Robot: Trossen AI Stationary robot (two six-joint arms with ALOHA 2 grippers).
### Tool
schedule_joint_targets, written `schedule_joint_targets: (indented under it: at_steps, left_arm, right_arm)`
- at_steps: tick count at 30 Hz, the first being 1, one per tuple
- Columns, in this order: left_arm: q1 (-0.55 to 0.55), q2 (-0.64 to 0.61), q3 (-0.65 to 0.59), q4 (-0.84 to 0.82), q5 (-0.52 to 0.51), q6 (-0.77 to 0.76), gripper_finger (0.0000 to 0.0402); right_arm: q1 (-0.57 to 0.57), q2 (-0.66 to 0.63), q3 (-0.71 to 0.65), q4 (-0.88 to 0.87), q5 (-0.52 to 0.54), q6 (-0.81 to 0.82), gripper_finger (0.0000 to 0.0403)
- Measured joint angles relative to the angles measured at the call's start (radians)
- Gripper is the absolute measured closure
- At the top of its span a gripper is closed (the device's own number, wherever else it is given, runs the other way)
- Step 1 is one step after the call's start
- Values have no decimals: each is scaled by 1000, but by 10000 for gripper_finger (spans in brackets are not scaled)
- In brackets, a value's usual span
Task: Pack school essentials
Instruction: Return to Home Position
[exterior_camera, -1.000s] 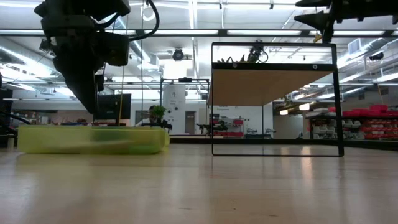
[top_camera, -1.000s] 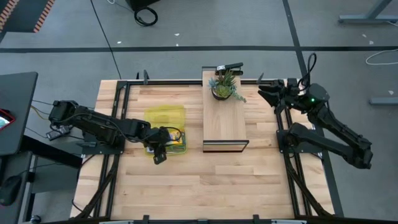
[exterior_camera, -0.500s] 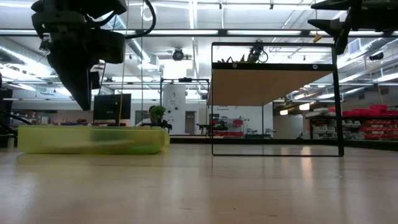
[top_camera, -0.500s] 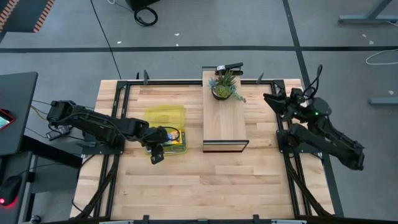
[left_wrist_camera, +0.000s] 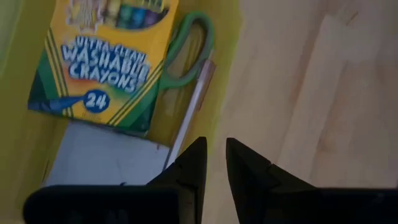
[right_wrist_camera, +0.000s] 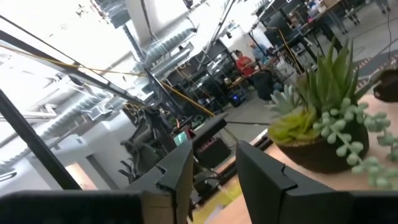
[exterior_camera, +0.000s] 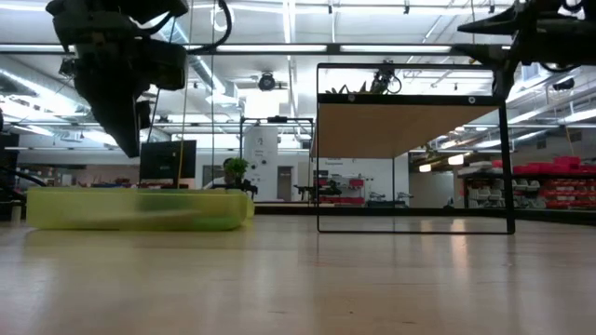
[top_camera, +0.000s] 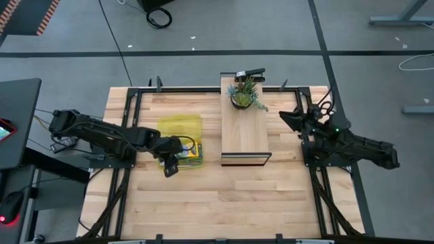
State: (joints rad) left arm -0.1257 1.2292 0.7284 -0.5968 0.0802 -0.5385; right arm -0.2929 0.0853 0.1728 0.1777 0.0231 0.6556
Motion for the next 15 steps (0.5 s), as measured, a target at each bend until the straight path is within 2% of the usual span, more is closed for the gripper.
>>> schedule_joint_targets:
  at_steps: [7,15]
  left_arm:
    - [1,-48,3,-18,-12,-22,340]
    - [1,-48,3,-10,-17,-54,338]
  right_arm:
    - [66,-11,-76,83,28,42,284]
    - [151,-25,-154,144,96,74,298]
